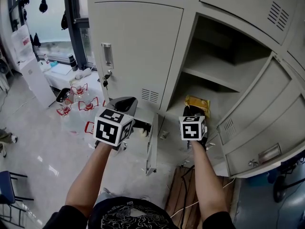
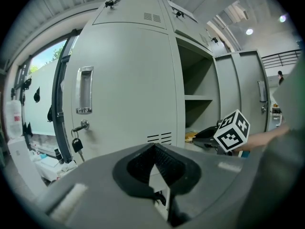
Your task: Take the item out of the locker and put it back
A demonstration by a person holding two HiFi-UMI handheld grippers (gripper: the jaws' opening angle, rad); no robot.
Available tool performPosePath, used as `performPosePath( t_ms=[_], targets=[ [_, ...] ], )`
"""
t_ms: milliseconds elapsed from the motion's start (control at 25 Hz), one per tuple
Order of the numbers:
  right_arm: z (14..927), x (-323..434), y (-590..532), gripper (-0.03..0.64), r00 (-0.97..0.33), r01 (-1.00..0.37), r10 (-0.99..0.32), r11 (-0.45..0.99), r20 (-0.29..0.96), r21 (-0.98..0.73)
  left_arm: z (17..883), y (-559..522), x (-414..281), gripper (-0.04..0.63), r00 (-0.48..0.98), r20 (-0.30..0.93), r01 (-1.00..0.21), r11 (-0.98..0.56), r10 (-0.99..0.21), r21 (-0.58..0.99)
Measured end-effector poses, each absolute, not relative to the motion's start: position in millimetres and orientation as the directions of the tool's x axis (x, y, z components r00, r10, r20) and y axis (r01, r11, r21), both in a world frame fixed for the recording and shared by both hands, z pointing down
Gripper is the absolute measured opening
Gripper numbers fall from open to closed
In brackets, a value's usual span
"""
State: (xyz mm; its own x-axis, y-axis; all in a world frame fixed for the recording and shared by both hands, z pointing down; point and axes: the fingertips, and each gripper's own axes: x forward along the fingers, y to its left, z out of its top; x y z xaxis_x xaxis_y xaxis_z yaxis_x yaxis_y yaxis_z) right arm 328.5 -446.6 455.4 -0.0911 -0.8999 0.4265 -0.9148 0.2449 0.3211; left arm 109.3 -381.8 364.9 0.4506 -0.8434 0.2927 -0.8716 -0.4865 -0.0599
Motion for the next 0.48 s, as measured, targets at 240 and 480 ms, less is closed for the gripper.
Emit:
performPosePath(
  t_ms=[240,480],
  targets=[
    [449.6,329.9,-445.7,0.034,-0.109,-0.917,-0.91,0.247,0.4,0.312,366.3,-381.0,111.4,0.003,0.453,0.293,-0.871,-0.488,-0.842,-0.059],
    [440.1,336.3,-439.0,0.031,-0.11,-0.925,-0.926,0.228,0.362,0.302,370.2,-380.7,119.0,0.004,0.469,0.291,-0.865,-0.5,-0.834,-0.04]
  ],
)
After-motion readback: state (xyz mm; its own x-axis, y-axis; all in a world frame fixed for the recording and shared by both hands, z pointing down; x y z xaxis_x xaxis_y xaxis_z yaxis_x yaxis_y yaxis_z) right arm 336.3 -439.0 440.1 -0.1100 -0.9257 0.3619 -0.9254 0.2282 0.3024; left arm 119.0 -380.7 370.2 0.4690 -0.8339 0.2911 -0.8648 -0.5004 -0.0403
